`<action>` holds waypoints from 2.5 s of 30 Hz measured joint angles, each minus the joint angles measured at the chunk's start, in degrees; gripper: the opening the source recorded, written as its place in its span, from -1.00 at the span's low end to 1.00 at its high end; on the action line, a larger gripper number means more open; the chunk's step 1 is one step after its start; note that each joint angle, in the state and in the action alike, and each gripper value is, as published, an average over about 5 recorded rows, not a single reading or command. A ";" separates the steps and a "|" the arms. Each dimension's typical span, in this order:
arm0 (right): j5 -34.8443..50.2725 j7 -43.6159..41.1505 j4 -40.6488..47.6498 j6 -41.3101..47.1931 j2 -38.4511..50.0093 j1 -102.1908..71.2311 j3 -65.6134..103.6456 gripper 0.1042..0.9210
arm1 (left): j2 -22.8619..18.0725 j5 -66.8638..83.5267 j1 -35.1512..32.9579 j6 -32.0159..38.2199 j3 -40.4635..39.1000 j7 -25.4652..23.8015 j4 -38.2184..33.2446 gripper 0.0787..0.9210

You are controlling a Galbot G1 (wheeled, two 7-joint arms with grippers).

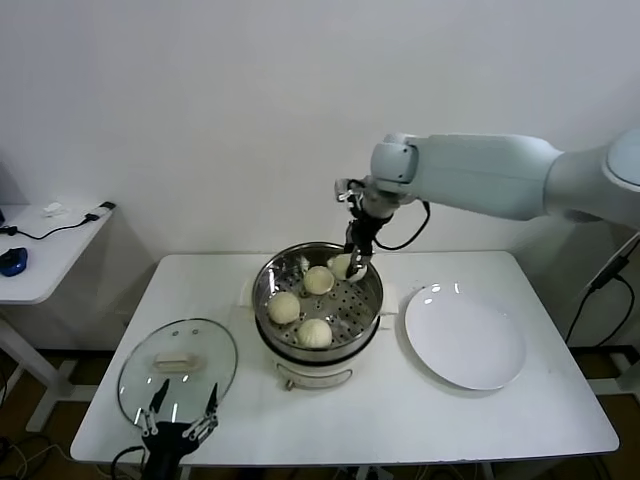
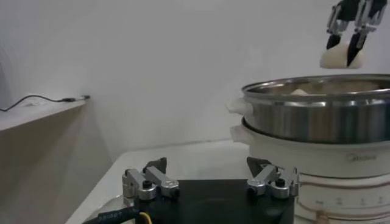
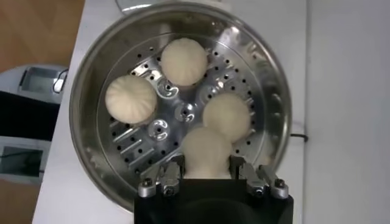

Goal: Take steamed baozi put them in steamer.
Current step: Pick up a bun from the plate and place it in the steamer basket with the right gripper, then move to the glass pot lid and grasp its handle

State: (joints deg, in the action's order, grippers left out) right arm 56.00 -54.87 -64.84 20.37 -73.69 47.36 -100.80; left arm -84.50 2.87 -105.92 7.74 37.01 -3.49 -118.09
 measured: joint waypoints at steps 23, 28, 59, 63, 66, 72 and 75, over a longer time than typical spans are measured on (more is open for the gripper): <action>-0.64 3.85 -1.94 1.95 -2.17 -5.00 -2.73 0.37 | 1.05 0.72 0.56 -0.40 0.06 -0.05 -0.60 0.77; -0.47 4.07 -2.39 1.98 -1.68 -4.88 -2.38 0.69 | 1.17 0.74 0.67 -0.45 0.04 -0.04 -0.48 0.77; 2.37 26.01 -20.88 -19.57 33.67 -10.86 17.40 0.76 | 0.48 -2.89 0.54 -0.53 0.33 0.01 -2.07 0.77; 1.24 30.36 -24.37 -22.15 40.28 -22.84 29.97 0.76 | 0.17 -3.71 0.40 -0.73 0.62 -0.07 -2.52 0.77; 0.35 33.01 -26.53 -23.46 43.63 -33.67 41.10 0.76 | -0.14 -4.36 0.46 -0.98 0.69 -0.18 -2.91 0.77; -2.35 36.26 -30.06 -24.72 45.79 -56.55 64.07 0.76 | -0.62 -6.03 0.58 -1.68 1.09 -0.61 -3.83 0.77; -3.89 37.13 -31.64 -24.85 44.84 -68.00 75.56 0.76 | -0.63 -7.35 0.88 -2.16 1.54 -0.83 -4.24 0.77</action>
State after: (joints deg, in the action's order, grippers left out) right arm 52.11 -17.74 -96.48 -4.48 -28.84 -20.64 -25.24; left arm -85.13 -4.48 -105.04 5.58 38.56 -4.32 -122.33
